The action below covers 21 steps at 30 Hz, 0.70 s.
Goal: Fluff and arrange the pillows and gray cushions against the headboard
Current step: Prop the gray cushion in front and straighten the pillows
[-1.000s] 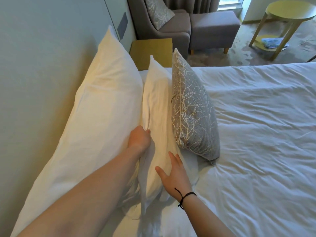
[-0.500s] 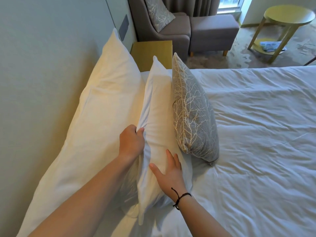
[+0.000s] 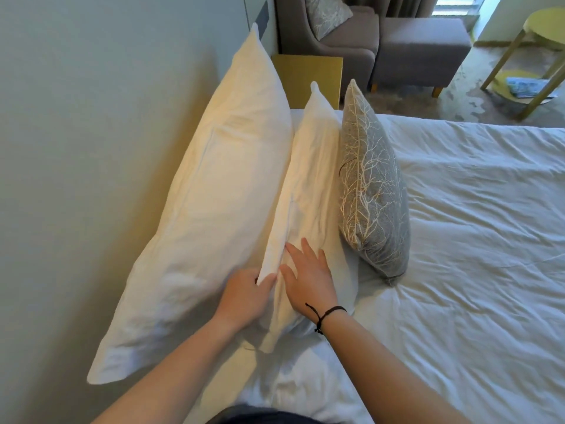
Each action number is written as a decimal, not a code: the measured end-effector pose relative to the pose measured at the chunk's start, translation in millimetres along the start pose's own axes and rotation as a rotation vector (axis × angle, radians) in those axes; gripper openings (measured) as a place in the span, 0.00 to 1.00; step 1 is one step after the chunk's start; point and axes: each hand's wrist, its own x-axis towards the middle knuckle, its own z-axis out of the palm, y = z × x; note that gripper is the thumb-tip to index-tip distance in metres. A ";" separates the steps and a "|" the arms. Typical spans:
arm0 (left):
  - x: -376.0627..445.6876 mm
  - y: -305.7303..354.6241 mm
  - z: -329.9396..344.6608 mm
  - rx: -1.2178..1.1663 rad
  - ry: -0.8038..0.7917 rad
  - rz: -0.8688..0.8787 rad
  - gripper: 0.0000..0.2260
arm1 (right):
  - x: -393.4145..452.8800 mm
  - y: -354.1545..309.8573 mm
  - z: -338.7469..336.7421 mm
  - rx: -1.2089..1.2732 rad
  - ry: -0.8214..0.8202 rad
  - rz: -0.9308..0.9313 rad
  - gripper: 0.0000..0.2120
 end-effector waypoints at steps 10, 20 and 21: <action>-41.1 -44.3 -13.4 0.098 0.163 -0.064 0.16 | 20.6 -20.2 6.5 -0.462 -0.109 -0.138 0.25; -44.0 -26.8 -25.2 0.615 -0.003 0.059 0.09 | 30.3 -23.5 -11.3 -0.498 -0.230 -0.163 0.21; -41.7 -18.5 -27.5 0.648 -0.012 0.089 0.08 | 32.9 -23.7 -16.0 -0.465 -0.202 -0.165 0.20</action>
